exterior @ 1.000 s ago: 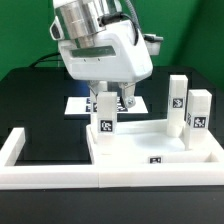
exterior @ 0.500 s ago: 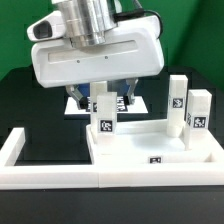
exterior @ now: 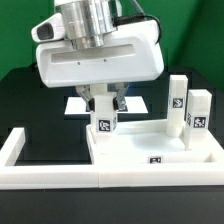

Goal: Assemble desk

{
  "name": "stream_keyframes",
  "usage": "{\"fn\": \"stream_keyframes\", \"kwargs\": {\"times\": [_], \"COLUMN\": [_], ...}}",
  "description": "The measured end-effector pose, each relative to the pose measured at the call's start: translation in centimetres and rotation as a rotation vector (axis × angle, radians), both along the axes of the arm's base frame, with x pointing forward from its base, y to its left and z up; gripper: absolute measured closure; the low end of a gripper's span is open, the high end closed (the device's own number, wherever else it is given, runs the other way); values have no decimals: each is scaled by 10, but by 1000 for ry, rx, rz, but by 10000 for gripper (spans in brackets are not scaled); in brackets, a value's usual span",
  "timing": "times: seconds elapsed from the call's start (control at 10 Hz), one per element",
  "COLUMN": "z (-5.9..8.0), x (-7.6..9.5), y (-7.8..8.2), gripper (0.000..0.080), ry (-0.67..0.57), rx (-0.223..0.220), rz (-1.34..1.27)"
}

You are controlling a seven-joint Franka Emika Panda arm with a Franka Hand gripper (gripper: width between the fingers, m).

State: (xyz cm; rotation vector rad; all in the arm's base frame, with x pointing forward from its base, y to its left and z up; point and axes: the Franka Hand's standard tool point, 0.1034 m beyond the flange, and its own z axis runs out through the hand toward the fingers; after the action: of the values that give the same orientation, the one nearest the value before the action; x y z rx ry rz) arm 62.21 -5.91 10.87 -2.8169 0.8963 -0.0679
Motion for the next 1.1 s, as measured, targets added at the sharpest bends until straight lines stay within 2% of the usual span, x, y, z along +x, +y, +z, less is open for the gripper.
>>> {"fn": "stream_keyframes", "kwargs": {"times": [0.2, 0.3, 0.5, 0.6, 0.7, 0.9, 1.0, 1.1], "z": [0, 0, 0, -1, -2, -2, -2, -1], "x": [1, 1, 5, 8, 7, 7, 7, 6], "y": [0, 2, 5, 5, 4, 5, 5, 8], "gripper": [502, 503, 503, 503, 503, 503, 403, 403], "ry": [25, 62, 112, 128, 134, 130, 117, 114], "rx": [25, 60, 152, 227, 250, 247, 229, 202], "rz": [-222, -428, -767, -986, -1051, -1029, -945, -797]}}
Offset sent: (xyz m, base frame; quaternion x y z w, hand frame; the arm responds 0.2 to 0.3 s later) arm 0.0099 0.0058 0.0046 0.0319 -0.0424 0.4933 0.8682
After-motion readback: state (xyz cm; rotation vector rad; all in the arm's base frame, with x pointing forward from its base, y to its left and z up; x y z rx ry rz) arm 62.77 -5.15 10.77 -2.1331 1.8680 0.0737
